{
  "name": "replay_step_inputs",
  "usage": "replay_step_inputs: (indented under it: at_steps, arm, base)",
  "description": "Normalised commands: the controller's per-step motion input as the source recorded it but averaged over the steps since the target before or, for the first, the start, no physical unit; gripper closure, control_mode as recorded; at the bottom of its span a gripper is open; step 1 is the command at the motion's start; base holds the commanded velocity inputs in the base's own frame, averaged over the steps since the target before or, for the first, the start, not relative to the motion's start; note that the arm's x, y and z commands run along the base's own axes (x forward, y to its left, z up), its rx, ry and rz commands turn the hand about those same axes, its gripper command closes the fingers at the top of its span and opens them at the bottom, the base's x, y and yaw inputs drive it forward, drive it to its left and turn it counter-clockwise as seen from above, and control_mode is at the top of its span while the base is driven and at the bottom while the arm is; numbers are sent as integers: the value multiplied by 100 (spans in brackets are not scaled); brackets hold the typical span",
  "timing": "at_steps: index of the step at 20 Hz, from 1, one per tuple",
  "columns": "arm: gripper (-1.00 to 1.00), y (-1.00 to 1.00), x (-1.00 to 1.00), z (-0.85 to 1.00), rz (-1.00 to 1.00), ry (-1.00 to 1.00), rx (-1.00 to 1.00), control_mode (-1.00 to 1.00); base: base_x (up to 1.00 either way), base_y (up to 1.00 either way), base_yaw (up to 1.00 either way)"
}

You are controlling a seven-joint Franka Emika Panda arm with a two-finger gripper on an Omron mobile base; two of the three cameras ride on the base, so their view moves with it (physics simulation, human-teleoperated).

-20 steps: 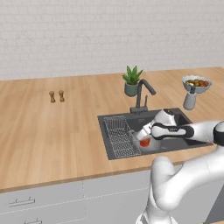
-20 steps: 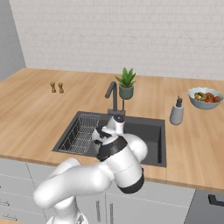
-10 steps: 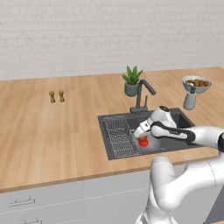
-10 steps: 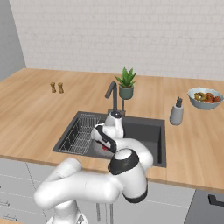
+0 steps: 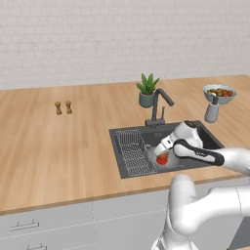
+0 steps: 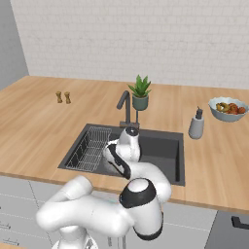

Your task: Put the colander in the sink, put the orange, apple in the colander, and turn on the sink faucet and pour water over the colander.

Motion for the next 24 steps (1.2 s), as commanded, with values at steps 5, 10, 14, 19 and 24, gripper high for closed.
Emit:
replay_step_inputs:
  at_steps: [5,10,14,19,24]
  arm:
    - [-100,-4,-18,27,0,-20,3,-100]
    - [-100,-27,-35,80,0,-33,12,-100]
    - [-100,-39,-28,61,0,-23,12,-100]
    - [-100,-43,-7,52,-8,7,23,-100]
    - [-100,-30,-3,62,-15,22,24,-100]
  base:
    - [0,0,0]
    - [0,0,0]
    - [0,0,0]
    - [0,0,0]
    - [0,0,0]
